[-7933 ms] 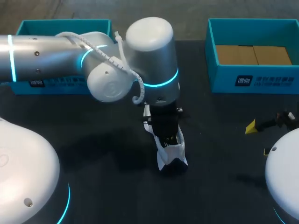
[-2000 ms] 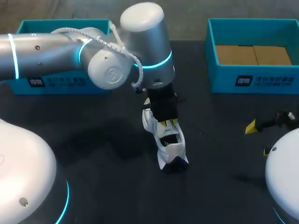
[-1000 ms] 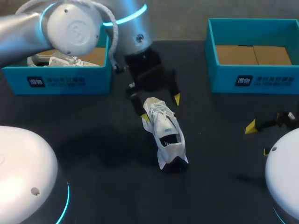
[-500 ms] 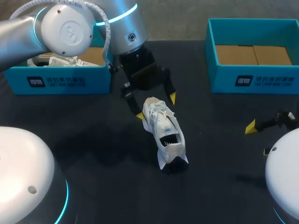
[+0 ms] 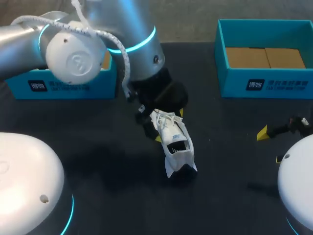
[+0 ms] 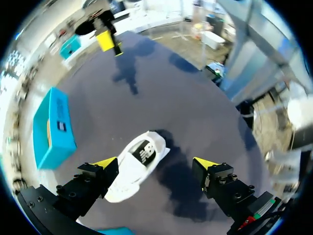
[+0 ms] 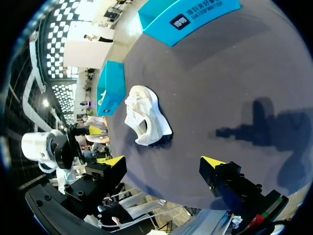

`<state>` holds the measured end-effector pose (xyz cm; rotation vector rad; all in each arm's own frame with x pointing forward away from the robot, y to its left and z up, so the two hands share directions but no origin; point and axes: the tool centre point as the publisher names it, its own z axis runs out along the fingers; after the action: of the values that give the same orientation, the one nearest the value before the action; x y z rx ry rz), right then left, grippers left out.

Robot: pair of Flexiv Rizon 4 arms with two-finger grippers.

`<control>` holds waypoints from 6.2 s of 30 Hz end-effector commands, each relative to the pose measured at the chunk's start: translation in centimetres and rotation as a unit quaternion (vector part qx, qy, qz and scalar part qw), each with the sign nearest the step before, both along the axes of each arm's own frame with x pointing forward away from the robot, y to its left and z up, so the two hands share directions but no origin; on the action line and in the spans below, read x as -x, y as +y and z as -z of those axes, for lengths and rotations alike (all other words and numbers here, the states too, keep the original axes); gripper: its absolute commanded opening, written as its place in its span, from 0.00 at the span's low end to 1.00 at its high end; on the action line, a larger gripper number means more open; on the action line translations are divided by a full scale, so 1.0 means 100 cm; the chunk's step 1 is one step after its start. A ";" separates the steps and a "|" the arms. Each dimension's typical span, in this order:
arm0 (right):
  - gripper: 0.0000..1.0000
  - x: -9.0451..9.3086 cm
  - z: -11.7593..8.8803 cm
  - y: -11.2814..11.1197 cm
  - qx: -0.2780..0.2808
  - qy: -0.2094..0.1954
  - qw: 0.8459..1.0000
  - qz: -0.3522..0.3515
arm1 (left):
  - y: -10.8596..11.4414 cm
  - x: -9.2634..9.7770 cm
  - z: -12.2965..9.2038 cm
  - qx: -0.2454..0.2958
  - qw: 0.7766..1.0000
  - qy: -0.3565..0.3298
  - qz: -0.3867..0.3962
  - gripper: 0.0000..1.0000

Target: Take the shoe out of the shoebox, open the shoe tongue, remove and reinsert the insole, then place the shoe into the shoebox

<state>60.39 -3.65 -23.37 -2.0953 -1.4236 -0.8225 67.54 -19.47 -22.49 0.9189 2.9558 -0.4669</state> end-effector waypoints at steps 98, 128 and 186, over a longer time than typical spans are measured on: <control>1.00 0.012 -0.006 -0.001 0.003 -0.004 1.000 0.006 | -0.041 0.031 0.175 -0.140 0.911 0.059 -0.383 0.61; 1.00 0.012 -0.006 -0.001 0.003 -0.004 1.000 0.006 | -0.024 0.025 0.156 -0.108 0.914 0.028 -0.389 0.00; 1.00 0.012 -0.006 -0.001 0.003 -0.004 1.000 0.006 | 0.206 -0.156 -0.074 -0.071 0.990 -0.006 -0.121 0.00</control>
<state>60.39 -3.66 -23.37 -2.0954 -1.4236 -0.8223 81.99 -0.29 -15.70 0.5536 3.0546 -0.2121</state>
